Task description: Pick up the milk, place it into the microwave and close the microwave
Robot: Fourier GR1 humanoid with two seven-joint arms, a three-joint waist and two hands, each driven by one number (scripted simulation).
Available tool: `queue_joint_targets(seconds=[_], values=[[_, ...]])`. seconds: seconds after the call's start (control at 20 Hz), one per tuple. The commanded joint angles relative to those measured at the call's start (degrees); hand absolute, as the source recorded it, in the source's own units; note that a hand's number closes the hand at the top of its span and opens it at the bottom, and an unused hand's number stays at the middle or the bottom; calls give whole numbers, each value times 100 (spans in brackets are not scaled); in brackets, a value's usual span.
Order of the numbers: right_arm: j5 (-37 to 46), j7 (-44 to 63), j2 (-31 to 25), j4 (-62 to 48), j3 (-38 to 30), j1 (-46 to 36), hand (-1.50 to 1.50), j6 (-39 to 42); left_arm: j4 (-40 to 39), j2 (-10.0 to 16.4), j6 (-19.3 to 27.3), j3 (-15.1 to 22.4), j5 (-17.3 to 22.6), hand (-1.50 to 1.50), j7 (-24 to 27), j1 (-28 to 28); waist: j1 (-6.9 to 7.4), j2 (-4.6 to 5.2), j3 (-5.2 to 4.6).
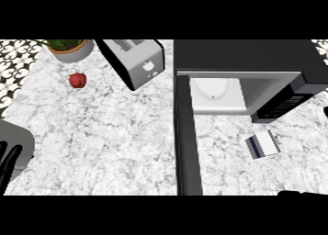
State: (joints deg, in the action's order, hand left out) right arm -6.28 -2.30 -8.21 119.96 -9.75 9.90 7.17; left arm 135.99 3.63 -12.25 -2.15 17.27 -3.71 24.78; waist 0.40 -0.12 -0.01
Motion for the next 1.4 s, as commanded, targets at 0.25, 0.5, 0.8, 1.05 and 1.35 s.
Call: queue_joint_targets(seconds=[0.25, 0.5, 0.8, 1.05, 1.35], values=[[159, -729, -33, -1089, -457, 185, -150, 135, 834, -32, -631, -460, 804, -150, 183, 1041, 52, -9, 4], [823, -943, 306, -1630, -265, 95, -150, -382, 947, -15, -850, -768, 1186, -150, 170, 1416, 113, -12, 4], [1005, -2059, 219, -3347, -615, -83, -150, -444, 793, -108, -1229, -762, 1130, -150, 486, 1681, 131, -5, 9], [1171, -2588, 101, -4282, -695, -185, -150, -433, 991, -164, -1377, -787, 1298, -150, 437, 2013, 122, 0, 12], [1276, -3377, -276, -5938, -965, -863, -150, -385, 702, -230, -1642, -971, 1184, -150, 908, 2029, 150, 19, 18]])
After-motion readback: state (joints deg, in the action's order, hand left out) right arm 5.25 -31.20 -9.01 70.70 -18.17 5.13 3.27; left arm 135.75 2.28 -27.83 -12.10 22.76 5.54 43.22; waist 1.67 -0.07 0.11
